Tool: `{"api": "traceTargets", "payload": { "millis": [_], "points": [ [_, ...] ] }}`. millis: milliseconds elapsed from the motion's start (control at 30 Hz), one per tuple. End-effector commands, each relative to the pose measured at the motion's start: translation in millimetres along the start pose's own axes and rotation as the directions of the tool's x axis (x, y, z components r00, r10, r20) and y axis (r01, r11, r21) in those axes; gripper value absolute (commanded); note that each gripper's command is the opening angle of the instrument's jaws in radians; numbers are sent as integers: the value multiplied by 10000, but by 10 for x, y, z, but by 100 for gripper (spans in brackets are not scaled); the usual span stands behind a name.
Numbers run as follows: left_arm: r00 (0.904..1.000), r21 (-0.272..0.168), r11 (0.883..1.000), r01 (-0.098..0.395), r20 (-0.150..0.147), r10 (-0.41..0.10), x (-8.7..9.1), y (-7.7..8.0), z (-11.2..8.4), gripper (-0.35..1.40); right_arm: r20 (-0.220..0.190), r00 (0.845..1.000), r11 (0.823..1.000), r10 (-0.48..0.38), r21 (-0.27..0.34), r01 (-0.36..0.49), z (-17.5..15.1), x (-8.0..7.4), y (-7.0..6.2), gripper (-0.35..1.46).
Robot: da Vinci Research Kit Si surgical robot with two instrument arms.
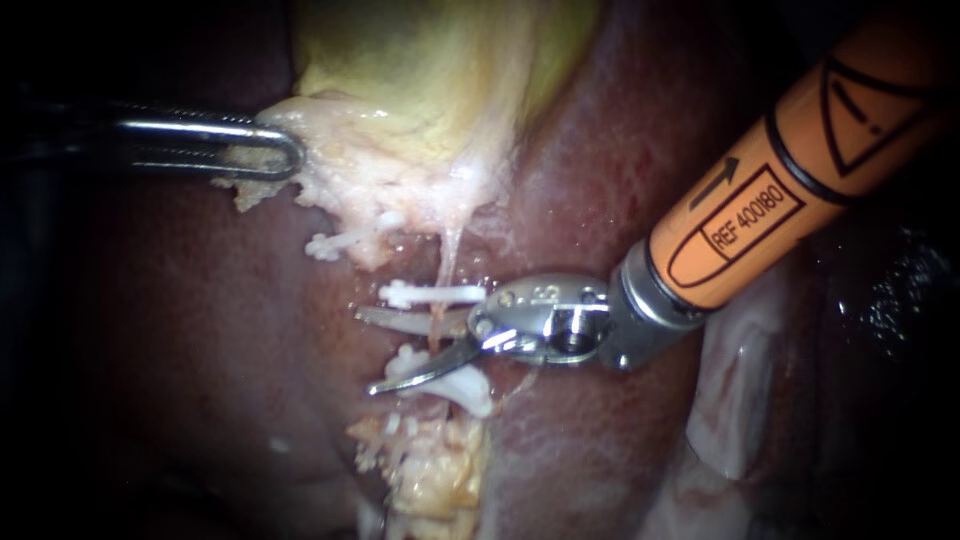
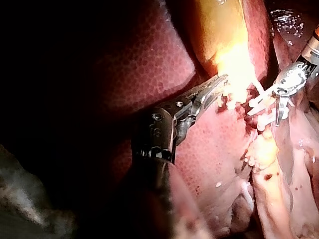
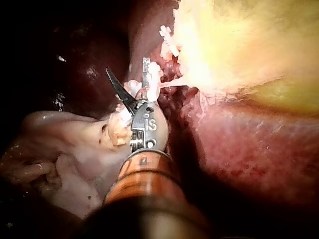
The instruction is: Go to the cutting position right tube
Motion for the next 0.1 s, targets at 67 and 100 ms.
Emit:
{"api": "traceTargets", "payload": {
  "millis": [67,100],
  "points": [
    [10000,0,10000,0,-1,0,0,0,0,-35,6,9998,9998,182,-6,-182,0,0,0,129],
    [10000,1,10000,0,-1,0,0,0,0,-35,19,9991,9991,417,13,-417,0,-1,1,129]
  ]
}}
